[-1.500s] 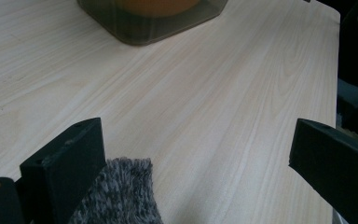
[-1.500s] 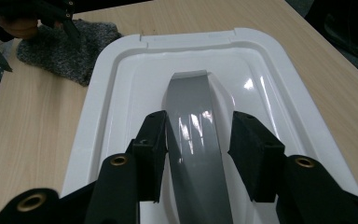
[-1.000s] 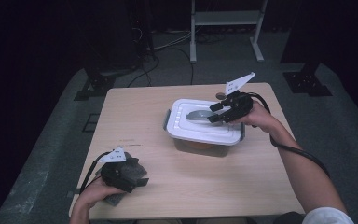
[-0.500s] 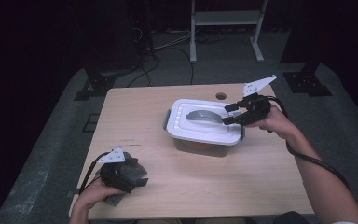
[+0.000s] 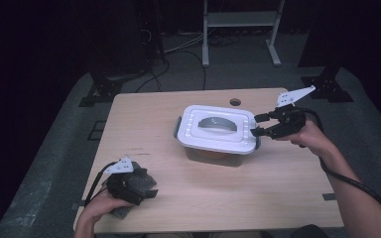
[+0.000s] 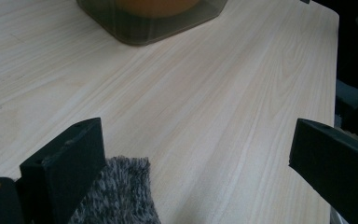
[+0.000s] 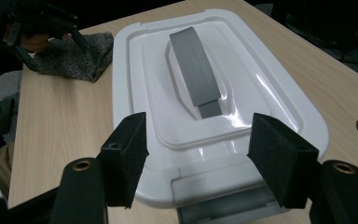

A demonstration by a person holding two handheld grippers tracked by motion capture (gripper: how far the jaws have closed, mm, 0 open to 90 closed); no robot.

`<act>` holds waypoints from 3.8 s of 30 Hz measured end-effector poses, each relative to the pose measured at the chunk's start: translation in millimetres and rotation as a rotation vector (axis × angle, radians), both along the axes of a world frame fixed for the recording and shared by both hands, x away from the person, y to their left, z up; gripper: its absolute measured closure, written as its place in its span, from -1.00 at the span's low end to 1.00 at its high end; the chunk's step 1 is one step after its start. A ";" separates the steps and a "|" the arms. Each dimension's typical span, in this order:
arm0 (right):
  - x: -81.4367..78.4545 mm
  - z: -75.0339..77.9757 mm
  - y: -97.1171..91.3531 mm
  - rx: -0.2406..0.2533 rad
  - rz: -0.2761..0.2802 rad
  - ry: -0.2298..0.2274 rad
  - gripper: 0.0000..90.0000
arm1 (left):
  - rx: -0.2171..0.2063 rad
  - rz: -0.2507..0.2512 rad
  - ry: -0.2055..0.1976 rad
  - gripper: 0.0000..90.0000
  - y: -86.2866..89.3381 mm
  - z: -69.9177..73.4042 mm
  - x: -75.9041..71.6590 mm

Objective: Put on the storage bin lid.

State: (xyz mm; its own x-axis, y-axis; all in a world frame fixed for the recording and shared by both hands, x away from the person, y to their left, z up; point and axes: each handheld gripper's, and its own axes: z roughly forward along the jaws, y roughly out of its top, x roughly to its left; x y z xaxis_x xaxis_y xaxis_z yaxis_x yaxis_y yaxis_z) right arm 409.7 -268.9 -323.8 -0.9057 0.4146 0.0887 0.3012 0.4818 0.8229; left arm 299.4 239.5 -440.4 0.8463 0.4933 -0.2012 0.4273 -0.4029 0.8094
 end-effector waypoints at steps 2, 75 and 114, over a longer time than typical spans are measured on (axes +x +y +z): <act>-2.1 -1.4 -3.6 -0.002 -0.004 0.003 -0.22 | 0.003 -0.001 0.001 -0.94 0.0 -0.2 0.1; -61.3 -91.1 -85.5 0.056 -0.192 0.165 -0.31 | 0.014 -0.022 0.020 -0.94 -7.6 -4.1 0.8; -91.0 -134.7 -96.0 0.088 -0.214 0.232 -0.32 | 0.025 -0.025 0.025 -0.94 -9.6 -5.1 0.8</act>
State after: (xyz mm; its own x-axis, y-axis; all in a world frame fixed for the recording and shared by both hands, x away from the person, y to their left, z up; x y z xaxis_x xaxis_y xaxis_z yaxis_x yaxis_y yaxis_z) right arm 318.6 -364.9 -458.5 -0.7500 0.5750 0.3269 0.5727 0.3171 0.7560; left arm 300.2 229.9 -445.6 0.8534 0.4770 -0.2104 0.4368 -0.4338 0.7881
